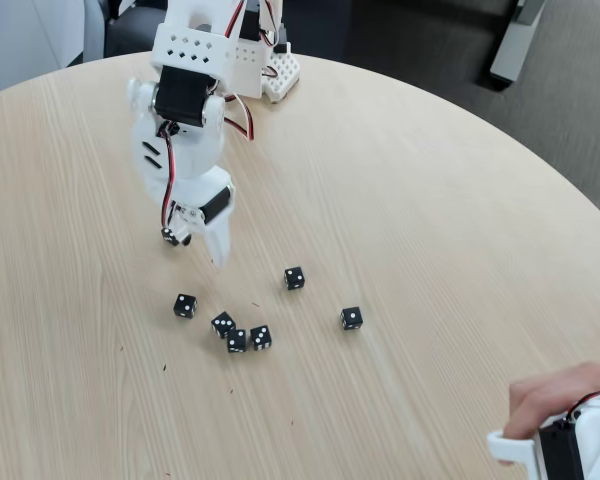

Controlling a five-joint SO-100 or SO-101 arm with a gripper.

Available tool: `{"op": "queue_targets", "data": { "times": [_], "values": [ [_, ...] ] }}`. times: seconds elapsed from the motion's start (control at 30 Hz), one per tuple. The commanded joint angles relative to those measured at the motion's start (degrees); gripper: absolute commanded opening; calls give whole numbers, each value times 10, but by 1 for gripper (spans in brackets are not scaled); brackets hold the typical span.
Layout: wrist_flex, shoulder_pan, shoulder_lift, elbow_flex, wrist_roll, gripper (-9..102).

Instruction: Pick up the dice with number 6

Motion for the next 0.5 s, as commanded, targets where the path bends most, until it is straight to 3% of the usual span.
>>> {"op": "queue_targets", "data": {
  "times": [0.0, 0.2, 0.47],
  "values": [
    [-35, -6, 14, -20, 15, 21],
    [-101, -4, 15, -20, 31, 24],
    [-91, 4, 15, -18, 65, 23]
  ]
}}
